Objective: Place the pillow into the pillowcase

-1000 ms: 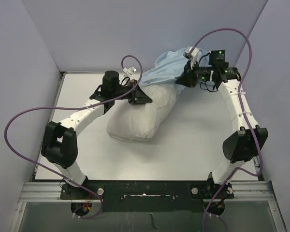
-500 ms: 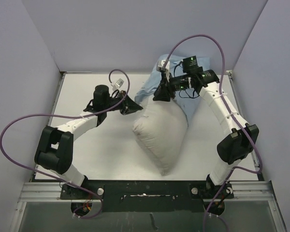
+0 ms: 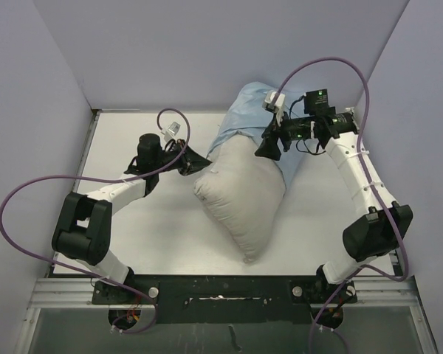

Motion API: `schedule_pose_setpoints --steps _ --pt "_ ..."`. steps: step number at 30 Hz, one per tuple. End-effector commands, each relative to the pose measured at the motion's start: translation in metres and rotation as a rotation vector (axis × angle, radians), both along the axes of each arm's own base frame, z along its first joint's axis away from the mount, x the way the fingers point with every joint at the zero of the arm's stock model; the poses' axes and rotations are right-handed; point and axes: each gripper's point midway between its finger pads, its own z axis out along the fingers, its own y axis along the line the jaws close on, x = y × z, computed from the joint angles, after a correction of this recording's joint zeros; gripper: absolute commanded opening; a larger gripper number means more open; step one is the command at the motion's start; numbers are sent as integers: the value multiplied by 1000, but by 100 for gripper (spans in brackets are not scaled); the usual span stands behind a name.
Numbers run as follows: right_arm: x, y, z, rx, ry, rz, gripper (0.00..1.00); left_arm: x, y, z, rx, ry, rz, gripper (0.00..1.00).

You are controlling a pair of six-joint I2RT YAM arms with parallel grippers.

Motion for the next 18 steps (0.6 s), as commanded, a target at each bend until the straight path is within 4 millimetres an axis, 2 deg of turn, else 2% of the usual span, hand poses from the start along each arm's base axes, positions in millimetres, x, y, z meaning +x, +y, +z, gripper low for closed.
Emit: schedule_pose_setpoints --steps 1,5,8,10,12,13,15,17,18 --pt "43 -25 -32 -147 -29 -241 69 6 -5 33 -58 -129 -26 0" --pt "58 -34 -50 -204 -26 -308 67 6 -6 34 -60 -131 -29 0" --pt "68 -40 -63 -251 -28 -354 60 6 -6 36 -61 -135 -32 0" --pt "73 -44 -68 -275 -31 -372 47 7 -6 36 -60 -134 -31 0" --pt "70 -41 -65 -269 -27 -356 27 7 -6 35 -57 -132 -32 0" --pt "67 -36 -60 -250 -26 -333 16 7 -6 33 -53 -130 -32 0" --pt "52 -14 -47 -196 -28 -239 2 10 -5 31 -44 -128 -33 0" --pt "21 21 -28 -112 -24 -65 0 15 -3 29 -32 -122 -38 0" --pt "-4 45 -12 -40 -17 66 0 19 0 30 -29 -123 -39 0"
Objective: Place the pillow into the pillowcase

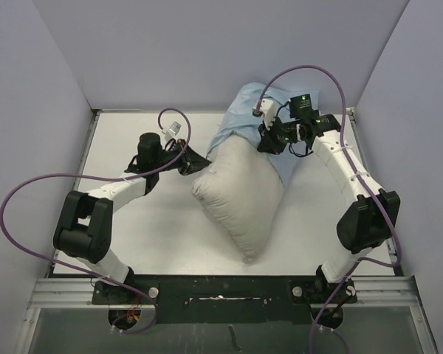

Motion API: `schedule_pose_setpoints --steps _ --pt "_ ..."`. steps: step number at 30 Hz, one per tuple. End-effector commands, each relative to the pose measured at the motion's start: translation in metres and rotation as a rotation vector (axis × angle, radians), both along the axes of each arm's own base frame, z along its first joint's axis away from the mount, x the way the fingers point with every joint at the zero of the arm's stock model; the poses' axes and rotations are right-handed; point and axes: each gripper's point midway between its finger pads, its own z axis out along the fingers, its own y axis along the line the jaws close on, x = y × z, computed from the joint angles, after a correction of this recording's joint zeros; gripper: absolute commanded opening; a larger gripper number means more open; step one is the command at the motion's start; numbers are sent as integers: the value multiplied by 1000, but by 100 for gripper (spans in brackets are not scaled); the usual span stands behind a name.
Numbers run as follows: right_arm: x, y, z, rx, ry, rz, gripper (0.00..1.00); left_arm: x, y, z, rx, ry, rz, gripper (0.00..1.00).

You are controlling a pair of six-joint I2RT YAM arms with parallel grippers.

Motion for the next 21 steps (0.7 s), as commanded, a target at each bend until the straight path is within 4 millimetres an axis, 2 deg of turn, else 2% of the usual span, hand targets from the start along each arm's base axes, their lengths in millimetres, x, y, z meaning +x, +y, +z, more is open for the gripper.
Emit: schedule_pose_setpoints --steps 1,4,5,6,7,9,11,12,13,15,18,20,21 --pt "-79 94 81 279 -37 449 0 24 0 31 -25 -122 -27 0" --pt "-150 137 120 453 28 742 0 36 1 35 -17 -135 -32 0" --pt "-162 146 125 485 57 784 0 39 0 35 -16 -137 -33 0" --pt "-164 151 123 491 82 782 0 41 -1 34 -14 -136 -32 0" --pt "-156 156 115 470 94 742 0 43 -1 32 -13 -133 -29 0" --pt "-119 154 84 369 89 572 0 46 -1 29 -9 -129 -18 0" --pt "-70 131 58 301 97 357 0 46 3 28 1 -134 3 0" --pt "-57 123 48 291 115 302 0 46 6 26 11 -132 17 0" --pt "-38 106 43 300 131 221 0 48 11 25 29 -131 36 7" --pt "-22 86 36 300 141 147 0 51 29 28 86 -141 92 25" --pt "-17 74 35 301 128 116 0 54 72 33 227 -159 202 53" --pt "-20 76 36 311 136 117 0 55 112 42 338 -184 306 68" --pt "-21 76 36 318 144 114 0 52 130 47 407 -198 345 78"
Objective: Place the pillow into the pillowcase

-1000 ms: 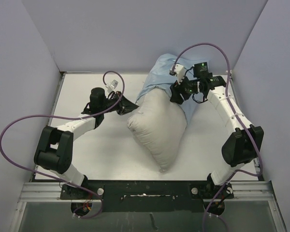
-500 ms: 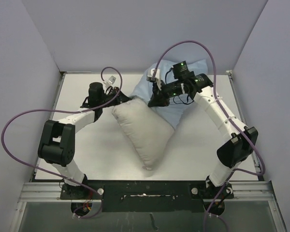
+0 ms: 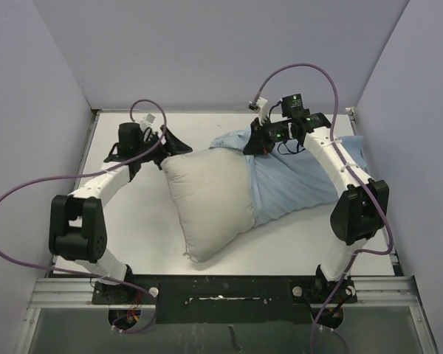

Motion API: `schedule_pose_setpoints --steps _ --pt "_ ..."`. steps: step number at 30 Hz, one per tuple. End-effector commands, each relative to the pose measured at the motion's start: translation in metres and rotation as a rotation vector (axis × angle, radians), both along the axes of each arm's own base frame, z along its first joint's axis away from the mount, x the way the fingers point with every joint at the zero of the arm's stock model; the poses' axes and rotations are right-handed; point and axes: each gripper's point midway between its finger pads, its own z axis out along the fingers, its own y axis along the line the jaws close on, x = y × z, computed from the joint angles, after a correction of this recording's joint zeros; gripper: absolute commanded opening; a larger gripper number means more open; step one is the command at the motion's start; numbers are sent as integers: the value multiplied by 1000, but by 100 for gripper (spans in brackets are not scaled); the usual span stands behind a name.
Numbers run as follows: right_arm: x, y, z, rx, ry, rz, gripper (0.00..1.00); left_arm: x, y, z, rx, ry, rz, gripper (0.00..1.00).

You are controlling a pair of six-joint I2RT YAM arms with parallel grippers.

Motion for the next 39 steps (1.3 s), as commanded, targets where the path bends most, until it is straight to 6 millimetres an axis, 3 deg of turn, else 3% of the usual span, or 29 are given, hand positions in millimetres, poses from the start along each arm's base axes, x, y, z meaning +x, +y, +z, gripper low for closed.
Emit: schedule_pose_setpoints --steps 1,4,7,9,12,16,21,24,26,28,31,33,34,37,39 --pt "3 16 34 74 -95 1 0 -7 87 76 284 -204 184 83" --pt "5 19 36 87 -91 7 0 -37 120 90 432 -216 254 94" --pt "9 23 37 96 -78 12 0 -70 125 96 456 -235 266 97" --pt "11 26 39 110 -68 21 0 -92 113 94 392 -230 224 94" --pt "10 38 41 120 -57 49 0 -121 92 71 277 -142 143 85" --pt "0 75 48 128 -78 141 0 -148 64 36 210 -36 63 84" --pt "-56 134 64 168 -119 357 0 -160 11 0 205 10 -76 82" --pt "-75 147 62 148 -137 406 0 -147 -8 -9 160 5 -99 68" --pt "-71 143 61 128 -155 387 1 -139 -17 -6 124 -4 -114 61" --pt "-64 128 66 107 -195 377 9 -133 -23 1 99 -37 -124 60" --pt "-76 98 90 141 -297 473 31 -132 -23 10 94 -109 -116 64" --pt "-85 76 102 138 -348 497 52 -133 -15 12 121 -158 -87 71" --pt "-90 65 104 134 -354 504 57 -135 -9 13 135 -183 -65 75" --pt "-91 31 105 148 -333 460 64 -138 17 13 135 -199 30 87" --pt "-91 8 91 141 -285 411 64 -141 34 16 88 -187 96 92"
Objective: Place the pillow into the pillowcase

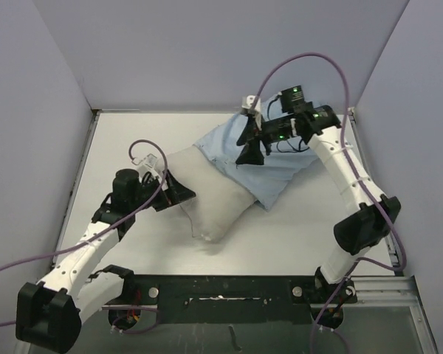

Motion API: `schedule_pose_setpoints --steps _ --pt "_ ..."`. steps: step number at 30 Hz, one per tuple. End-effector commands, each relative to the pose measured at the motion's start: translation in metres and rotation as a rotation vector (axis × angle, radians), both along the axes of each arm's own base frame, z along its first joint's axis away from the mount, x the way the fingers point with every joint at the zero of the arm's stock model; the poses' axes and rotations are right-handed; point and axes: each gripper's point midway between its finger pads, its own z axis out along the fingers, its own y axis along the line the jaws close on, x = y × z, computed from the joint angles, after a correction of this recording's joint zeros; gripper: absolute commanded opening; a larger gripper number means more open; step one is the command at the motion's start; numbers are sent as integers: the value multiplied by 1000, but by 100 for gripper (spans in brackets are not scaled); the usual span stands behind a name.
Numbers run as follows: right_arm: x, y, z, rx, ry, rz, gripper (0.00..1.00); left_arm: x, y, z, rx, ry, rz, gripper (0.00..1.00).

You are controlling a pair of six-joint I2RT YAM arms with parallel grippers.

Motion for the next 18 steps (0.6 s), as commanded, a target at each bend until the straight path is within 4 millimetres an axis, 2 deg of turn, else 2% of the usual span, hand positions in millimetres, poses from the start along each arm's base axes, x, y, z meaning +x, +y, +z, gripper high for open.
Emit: schedule_pose_setpoints --steps 1,5,8,10,13,16,18 --pt "-32 -45 10 46 -14 13 64 9 35 25 -96 -107 155 93" --pt "-36 -75 -46 -103 34 -99 64 -8 42 20 -103 -55 149 89" --pt "-36 -86 -73 -166 69 -167 64 -22 34 12 -29 5 112 85" --pt "-35 -89 -91 -194 103 -205 64 -31 20 5 20 15 68 85" --pt "-24 -95 -113 -242 121 -291 64 -35 -1 -7 85 -1 34 88" --pt "-9 -102 -129 -284 122 -377 64 -34 -19 -17 105 -1 14 90" --pt "-6 -99 -139 -311 122 -393 64 -30 -25 -21 99 7 11 90"
